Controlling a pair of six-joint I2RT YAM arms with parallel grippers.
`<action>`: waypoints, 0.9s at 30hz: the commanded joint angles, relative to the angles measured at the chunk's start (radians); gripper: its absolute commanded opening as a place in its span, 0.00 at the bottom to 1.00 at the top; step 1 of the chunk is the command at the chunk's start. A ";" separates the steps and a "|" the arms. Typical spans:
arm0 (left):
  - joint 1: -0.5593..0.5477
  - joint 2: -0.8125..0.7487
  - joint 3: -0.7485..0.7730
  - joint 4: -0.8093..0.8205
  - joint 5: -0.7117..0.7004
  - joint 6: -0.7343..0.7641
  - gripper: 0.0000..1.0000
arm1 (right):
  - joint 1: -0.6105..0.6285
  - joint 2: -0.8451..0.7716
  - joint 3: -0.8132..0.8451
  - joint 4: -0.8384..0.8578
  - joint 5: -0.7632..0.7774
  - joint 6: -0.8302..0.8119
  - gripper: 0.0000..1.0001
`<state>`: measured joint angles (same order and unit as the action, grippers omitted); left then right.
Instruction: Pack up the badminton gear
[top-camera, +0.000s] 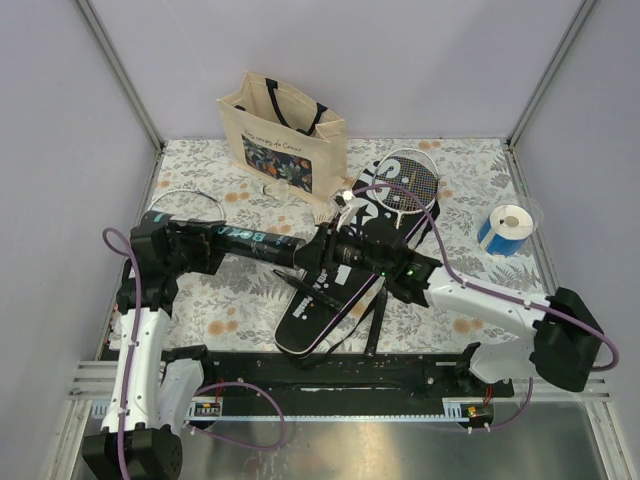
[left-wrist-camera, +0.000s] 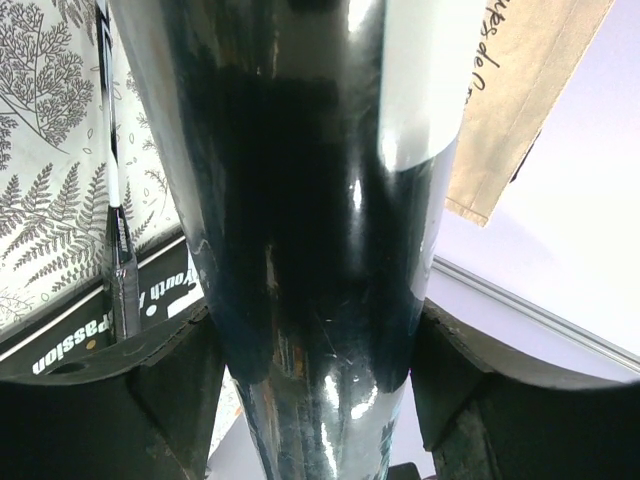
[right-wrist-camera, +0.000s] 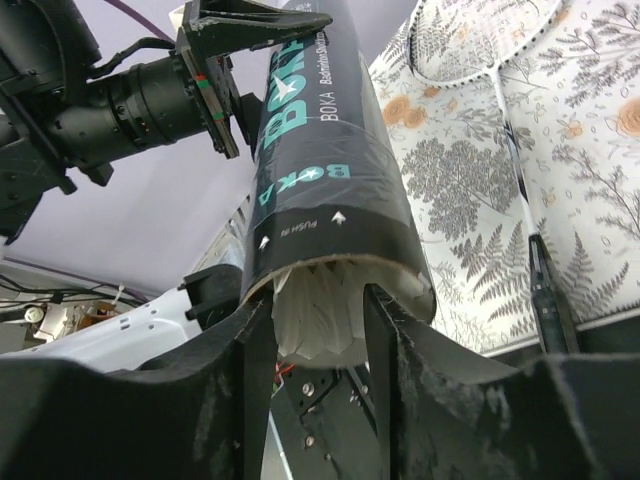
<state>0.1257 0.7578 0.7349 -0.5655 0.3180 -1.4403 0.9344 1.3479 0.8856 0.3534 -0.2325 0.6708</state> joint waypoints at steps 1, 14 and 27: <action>-0.003 -0.037 0.003 0.073 -0.051 -0.012 0.22 | -0.016 -0.154 0.004 -0.115 0.053 -0.005 0.48; -0.003 -0.091 -0.014 0.010 -0.243 0.080 0.22 | -0.195 -0.152 0.131 -0.347 -0.036 -0.252 0.52; -0.001 -0.167 -0.100 -0.060 -0.064 0.126 0.22 | -0.327 0.417 0.620 -0.671 0.053 -0.665 0.67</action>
<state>0.1238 0.6235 0.6426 -0.6594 0.1486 -1.3270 0.6144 1.6592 1.3705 -0.1867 -0.2325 0.1787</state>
